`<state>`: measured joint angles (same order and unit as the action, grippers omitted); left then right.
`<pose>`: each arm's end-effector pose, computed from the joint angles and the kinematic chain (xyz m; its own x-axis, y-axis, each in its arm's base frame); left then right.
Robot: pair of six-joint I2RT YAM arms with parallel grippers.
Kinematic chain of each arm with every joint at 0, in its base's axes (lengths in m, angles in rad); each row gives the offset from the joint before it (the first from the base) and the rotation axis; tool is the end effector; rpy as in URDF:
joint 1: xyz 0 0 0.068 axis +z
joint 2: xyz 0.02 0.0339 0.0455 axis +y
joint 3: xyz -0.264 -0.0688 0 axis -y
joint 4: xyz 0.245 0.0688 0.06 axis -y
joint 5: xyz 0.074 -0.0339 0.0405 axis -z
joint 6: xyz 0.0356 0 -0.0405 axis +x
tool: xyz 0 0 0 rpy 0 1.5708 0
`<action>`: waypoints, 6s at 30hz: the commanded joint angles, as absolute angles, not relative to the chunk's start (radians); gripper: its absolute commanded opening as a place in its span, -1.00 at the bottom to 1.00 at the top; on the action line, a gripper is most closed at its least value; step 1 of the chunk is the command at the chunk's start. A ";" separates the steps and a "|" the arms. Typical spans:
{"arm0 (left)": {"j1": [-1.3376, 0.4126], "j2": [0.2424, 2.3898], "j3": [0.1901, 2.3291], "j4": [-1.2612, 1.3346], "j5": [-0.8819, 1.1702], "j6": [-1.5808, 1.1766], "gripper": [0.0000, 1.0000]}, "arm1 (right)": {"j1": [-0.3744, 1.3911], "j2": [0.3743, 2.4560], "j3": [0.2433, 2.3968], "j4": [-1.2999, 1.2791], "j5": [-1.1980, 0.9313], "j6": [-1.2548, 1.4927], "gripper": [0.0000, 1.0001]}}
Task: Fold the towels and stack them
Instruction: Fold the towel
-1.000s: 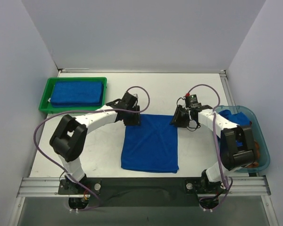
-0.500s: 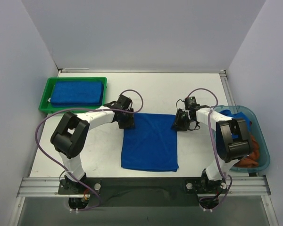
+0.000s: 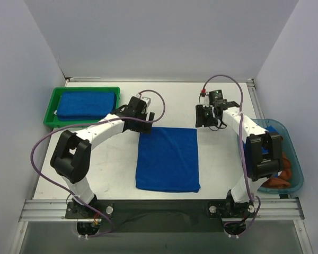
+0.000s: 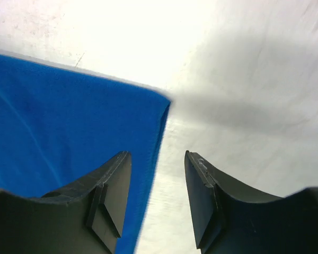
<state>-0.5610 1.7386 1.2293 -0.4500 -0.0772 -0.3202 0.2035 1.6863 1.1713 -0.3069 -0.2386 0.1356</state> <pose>0.3148 -0.1946 0.2171 -0.8132 0.1404 -0.5648 0.2497 0.9608 -0.1208 0.3579 0.0824 0.2278 -0.7586 -0.0224 -0.6512 -0.2537 0.9307 0.2636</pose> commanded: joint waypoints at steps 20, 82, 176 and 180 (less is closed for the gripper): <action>-0.485 2.072 1.583 -0.546 -0.023 0.048 0.48 | 0.225 2.009 1.502 -0.515 -0.314 -0.344 -0.14; -0.482 2.149 1.525 -0.635 -0.097 0.018 -0.26 | 0.278 2.125 1.526 -0.592 -0.138 -0.420 -0.99; -0.499 1.959 1.511 0.066 -0.373 0.021 -1.00 | 0.241 1.864 1.439 -0.064 -0.046 -0.488 -1.00; -0.494 1.939 1.467 0.078 -0.351 0.015 -1.00 | 0.239 1.861 1.417 -0.043 -0.054 -0.480 -1.00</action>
